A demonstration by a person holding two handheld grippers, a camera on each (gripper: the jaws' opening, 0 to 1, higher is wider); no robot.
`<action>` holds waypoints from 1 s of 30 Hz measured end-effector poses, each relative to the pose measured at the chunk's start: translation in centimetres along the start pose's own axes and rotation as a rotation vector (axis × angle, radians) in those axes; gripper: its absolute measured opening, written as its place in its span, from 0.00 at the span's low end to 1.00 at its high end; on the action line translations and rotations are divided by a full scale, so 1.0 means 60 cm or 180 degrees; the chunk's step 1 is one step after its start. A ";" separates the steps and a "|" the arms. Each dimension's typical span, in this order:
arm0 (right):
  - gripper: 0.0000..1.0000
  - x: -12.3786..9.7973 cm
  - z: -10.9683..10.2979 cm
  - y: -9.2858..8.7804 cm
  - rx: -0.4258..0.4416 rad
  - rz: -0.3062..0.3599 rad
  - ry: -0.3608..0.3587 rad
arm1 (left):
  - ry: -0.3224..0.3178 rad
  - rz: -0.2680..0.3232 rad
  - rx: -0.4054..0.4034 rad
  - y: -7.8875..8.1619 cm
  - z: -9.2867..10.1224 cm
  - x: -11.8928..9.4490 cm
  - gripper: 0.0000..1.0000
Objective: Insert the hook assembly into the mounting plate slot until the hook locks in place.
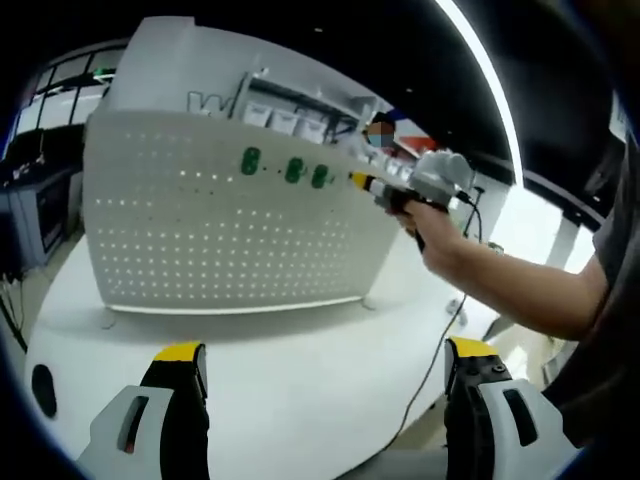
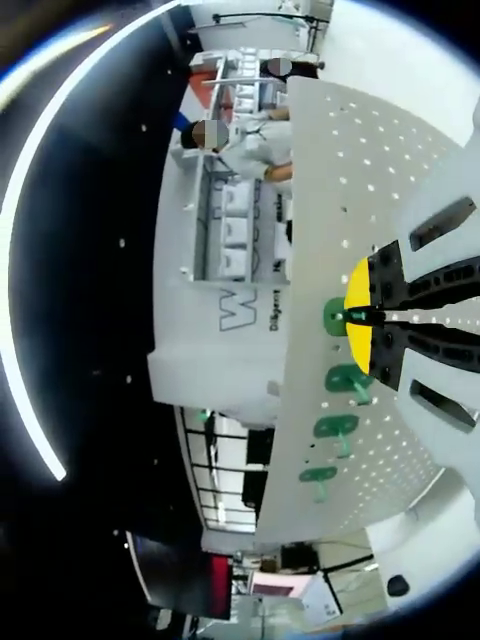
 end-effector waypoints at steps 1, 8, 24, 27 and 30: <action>0.00 0.001 0.000 0.000 0.0002 -0.0001 0.0001 | 0.0001 0.0004 0.0007 0.001 0.000 0.000 1.00; 0.00 0.009 -0.004 0.000 0.0027 0.0005 -0.0033 | 0.0022 0.0021 -0.0003 0.003 -0.005 0.000 1.00; 0.00 0.023 -0.009 -0.012 0.0013 -0.0056 -0.0123 | 0.0077 0.0063 -0.0015 0.007 -0.017 -0.003 1.00; 0.00 0.026 -0.011 -0.016 0.0014 -0.0081 -0.0146 | 0.0072 0.0048 -0.0026 0.006 -0.017 -0.002 1.00; 0.00 0.027 -0.012 -0.018 -0.0002 -0.0086 -0.0165 | 0.0082 0.0052 -0.0029 0.007 -0.018 -0.002 1.00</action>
Point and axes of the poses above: the point that each gripper's makers call its tool centre point, and the gripper's own axes: x roughly forward along the fingers, z roughly to its right, y roughly out of its top, the point moved 10 cm from there along -x, roughly backward along the fingers, and after that the axes turned 14 degrees about -x, right-handed, at the moved point
